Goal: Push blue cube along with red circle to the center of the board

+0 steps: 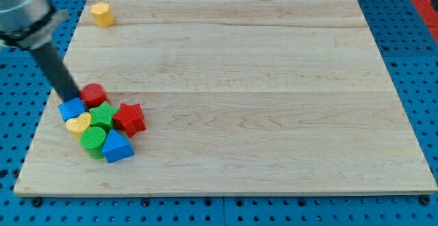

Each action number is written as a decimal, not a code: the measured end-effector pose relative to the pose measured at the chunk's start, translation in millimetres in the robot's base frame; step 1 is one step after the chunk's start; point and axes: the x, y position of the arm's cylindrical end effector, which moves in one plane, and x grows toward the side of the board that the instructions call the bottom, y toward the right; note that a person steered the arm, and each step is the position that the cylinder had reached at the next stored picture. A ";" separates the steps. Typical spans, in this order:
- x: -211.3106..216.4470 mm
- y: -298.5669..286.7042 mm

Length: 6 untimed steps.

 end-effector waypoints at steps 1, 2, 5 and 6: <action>0.0 7.7; -6.4 -44.8; 51.8 16.8; 18.3 32.4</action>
